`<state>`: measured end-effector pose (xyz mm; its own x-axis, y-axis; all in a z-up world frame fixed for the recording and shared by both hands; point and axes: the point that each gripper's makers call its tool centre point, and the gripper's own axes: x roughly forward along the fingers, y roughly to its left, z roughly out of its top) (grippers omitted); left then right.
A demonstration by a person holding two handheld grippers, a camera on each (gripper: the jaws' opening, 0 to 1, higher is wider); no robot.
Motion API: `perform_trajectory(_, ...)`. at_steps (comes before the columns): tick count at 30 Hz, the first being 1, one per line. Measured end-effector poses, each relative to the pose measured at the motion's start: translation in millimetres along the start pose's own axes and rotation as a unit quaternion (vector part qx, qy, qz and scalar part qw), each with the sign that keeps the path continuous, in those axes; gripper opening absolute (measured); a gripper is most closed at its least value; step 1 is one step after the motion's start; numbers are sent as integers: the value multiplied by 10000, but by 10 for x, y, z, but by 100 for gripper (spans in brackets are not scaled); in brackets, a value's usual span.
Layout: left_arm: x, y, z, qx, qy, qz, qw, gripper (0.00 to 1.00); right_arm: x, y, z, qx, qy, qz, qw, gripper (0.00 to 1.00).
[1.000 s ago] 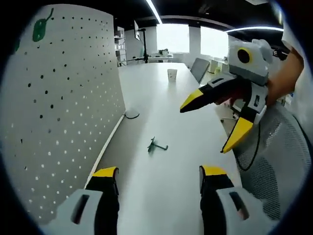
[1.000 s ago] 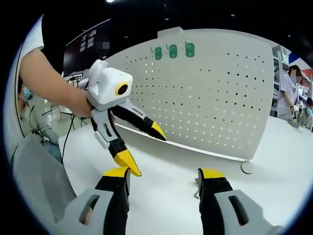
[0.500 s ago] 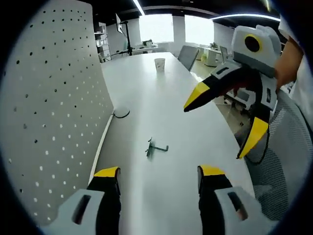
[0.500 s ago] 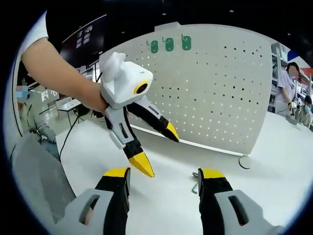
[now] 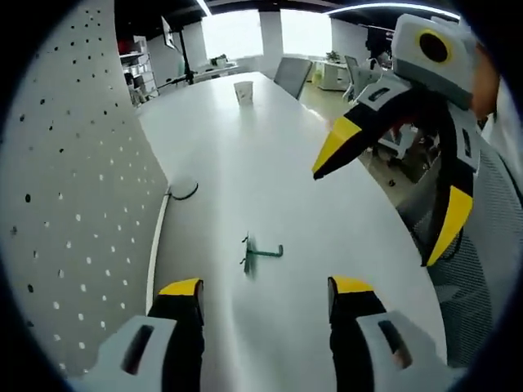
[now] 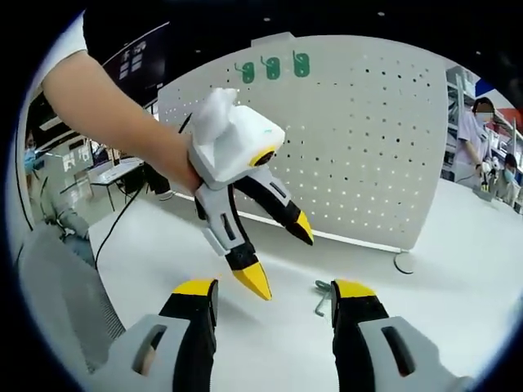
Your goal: Insert the hook assembly into the mounting plate slot until the hook locks in place.
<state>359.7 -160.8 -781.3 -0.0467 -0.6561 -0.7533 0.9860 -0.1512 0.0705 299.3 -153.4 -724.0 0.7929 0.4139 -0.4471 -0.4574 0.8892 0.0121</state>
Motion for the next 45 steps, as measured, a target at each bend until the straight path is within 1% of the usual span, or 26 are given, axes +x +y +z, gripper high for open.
perform_trajectory(3,67,22,30,139,62,-69,9999,63,0,-14,-15,44,31,-19,10000,54)
perform_trajectory(6,129,37,42,190,105,-140,9997,62,-2,-43,-32,94,61,-60,9999,54)
perform_trajectory(10,223,46,45,310,236,-218,9990,61,-13,-67,-30,111,42,-100,9999,54)
perform_trajectory(16,309,40,38,336,369,-388,9980,61,-22,-91,-35,202,36,-143,9997,54)
perform_trajectory(20,345,45,11,346,512,-501,9968,61,-24,-90,-31,200,35,-144,9997,54)
perform_trajectory(23,378,57,-21,451,645,-558,9953,61,-24,-94,-32,210,35,-144,9997,54)
perform_trajectory(25,403,70,-17,446,684,-567,9951,59,-25,-98,-30,227,25,-147,9996,54)
perform_trajectory(27,430,69,-30,401,793,-575,9944,57,-32,-107,-16,276,-10,-166,9995,54)
perform_trajectory(29,454,64,-30,412,815,-596,9940,55,-33,-117,-24,288,1,-181,9994,53)
perform_trajectory(35,533,34,-70,360,957,-664,9925,55,-44,-112,-16,352,-24,-163,9992,52)
perform_trajectory(39,559,13,-153,384,1124,-694,9905,53,-53,-110,-8,356,-38,-153,9992,51)
perform_trajectory(40,569,30,-111,481,995,-674,9916,53,-55,-109,-2,370,-54,-153,9992,51)
perform_trajectory(41,549,24,-132,355,1065,-669,9914,53,-58,-112,4,365,-66,-161,9992,51)
perform_trajectory(45,561,35,-122,347,1045,-656,9918,52,-53,-103,-4,353,-41,-145,9993,51)
